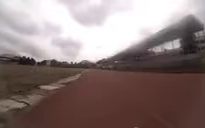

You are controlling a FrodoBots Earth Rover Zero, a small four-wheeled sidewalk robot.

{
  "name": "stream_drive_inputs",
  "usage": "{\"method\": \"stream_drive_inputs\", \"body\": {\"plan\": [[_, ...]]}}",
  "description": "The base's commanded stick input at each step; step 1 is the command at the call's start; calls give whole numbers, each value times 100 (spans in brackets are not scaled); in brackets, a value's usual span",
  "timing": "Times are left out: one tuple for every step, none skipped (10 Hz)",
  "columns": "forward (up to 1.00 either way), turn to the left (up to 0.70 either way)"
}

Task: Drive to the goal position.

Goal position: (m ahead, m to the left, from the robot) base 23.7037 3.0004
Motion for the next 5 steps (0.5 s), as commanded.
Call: {"method": "stream_drive_inputs", "body": {"plan": [[100, 0], [100, 0], [100, 0], [100, 0], [100, 0]]}}
